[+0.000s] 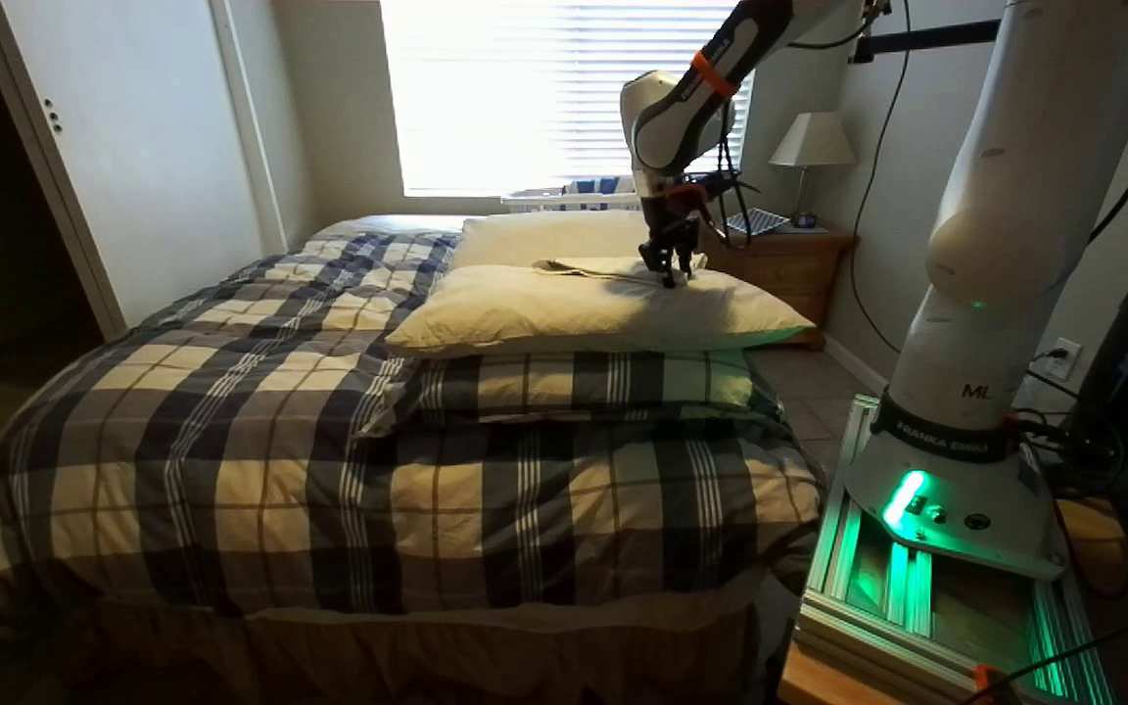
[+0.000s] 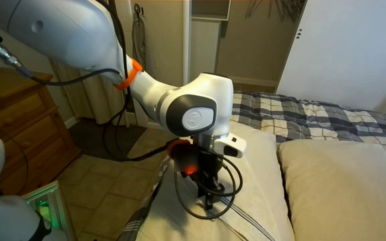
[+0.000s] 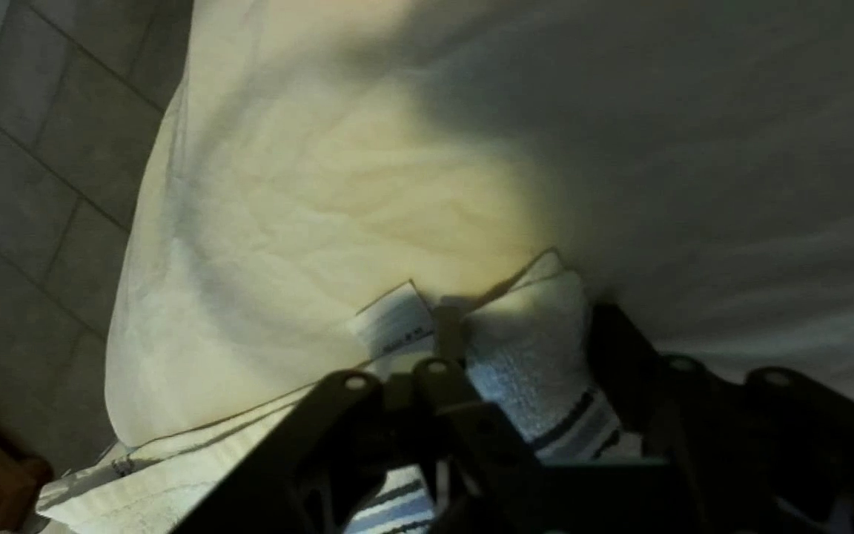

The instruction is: Unfold the towel on the pillow

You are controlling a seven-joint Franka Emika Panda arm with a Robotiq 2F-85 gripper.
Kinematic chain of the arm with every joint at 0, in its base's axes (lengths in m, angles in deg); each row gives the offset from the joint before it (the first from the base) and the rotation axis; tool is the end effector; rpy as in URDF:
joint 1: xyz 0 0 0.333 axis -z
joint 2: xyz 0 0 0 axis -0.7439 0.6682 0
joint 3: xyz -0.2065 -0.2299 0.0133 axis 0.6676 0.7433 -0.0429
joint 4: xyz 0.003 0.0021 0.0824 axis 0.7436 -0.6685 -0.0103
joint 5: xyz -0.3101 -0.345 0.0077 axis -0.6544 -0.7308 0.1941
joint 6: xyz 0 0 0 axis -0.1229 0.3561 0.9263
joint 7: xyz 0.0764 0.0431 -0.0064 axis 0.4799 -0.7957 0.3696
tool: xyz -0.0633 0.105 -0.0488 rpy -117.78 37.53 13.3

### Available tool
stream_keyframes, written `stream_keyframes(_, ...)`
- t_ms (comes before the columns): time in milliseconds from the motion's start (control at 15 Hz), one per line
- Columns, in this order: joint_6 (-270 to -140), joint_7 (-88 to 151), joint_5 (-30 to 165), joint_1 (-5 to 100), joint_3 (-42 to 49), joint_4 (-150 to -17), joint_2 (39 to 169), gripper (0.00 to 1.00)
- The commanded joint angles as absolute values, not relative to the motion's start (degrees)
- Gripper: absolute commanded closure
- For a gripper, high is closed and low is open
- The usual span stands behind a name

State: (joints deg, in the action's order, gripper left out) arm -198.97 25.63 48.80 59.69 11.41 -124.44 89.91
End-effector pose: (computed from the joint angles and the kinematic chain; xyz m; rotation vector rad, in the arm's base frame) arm 0.4950 -0.2362 0.2321 2.8206 -0.4970 -0.2124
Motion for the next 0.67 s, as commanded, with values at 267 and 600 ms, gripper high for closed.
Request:
stream_keyframes(267, -199.8, 26.9, 50.3, 59.7, 11.5, -124.1, 90.2, 0.51)
stream_keyframes(600, -199.9, 27.0, 50.8, 59.8, 11.6, -123.9, 89.9, 0.66)
